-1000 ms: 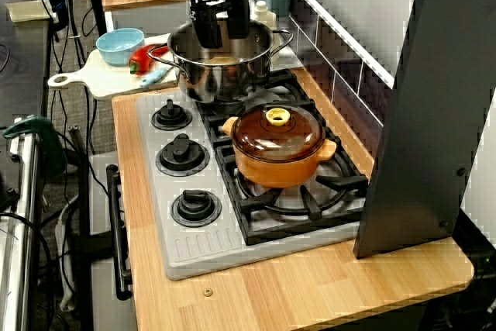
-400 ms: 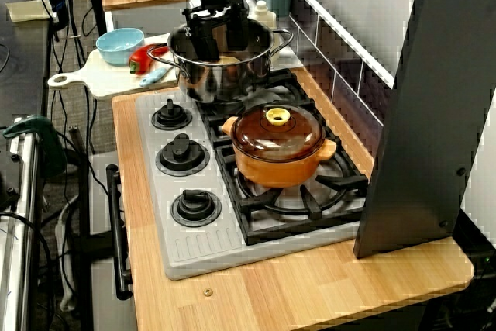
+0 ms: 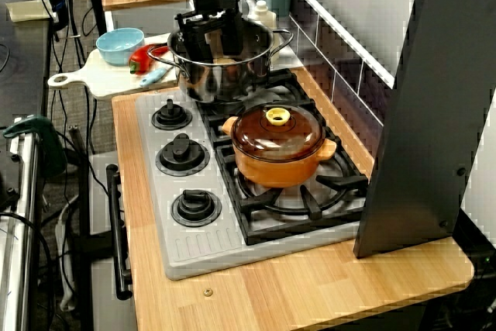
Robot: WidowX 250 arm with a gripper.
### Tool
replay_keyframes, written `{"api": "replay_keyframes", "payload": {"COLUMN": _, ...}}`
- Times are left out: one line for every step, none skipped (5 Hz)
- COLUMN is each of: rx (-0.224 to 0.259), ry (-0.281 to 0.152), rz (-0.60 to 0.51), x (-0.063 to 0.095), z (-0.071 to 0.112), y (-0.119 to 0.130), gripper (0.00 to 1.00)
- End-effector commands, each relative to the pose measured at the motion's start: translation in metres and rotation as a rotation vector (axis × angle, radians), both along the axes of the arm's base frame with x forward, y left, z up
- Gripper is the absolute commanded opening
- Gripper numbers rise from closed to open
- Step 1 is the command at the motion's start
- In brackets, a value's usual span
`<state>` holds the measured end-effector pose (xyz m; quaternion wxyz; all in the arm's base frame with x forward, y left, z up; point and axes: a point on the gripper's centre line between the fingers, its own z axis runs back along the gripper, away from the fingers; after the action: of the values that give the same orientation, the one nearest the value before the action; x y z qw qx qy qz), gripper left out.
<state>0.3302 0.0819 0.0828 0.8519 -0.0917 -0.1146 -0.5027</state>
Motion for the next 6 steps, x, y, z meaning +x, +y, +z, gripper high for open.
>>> {"api": "replay_keyframes", "payload": {"rx": 0.04, "ry": -0.055, "rz": 0.021, "x": 0.001, "z": 0.017, "y": -0.001, "gripper": 1.0}}
{"api": "replay_keyframes", "payload": {"rx": 0.063, "ry": -0.092, "rz": 0.051, "x": 0.002, "z": 0.015, "y": -0.002, "gripper": 1.0}}
{"api": "replay_keyframes", "payload": {"rx": 0.08, "ry": -0.086, "rz": 0.098, "x": 0.003, "z": 0.009, "y": -0.005, "gripper": 1.0}}
{"api": "replay_keyframes", "payload": {"rx": 0.083, "ry": -0.083, "rz": 0.115, "x": 0.007, "z": 0.007, "y": -0.005, "gripper": 0.0}}
{"api": "replay_keyframes", "payload": {"rx": 0.08, "ry": -0.07, "rz": 0.125, "x": 0.01, "z": 0.008, "y": -0.005, "gripper": 0.0}}
{"api": "replay_keyframes", "payload": {"rx": 0.078, "ry": -0.066, "rz": 0.14, "x": 0.012, "z": 0.009, "y": -0.004, "gripper": 0.0}}
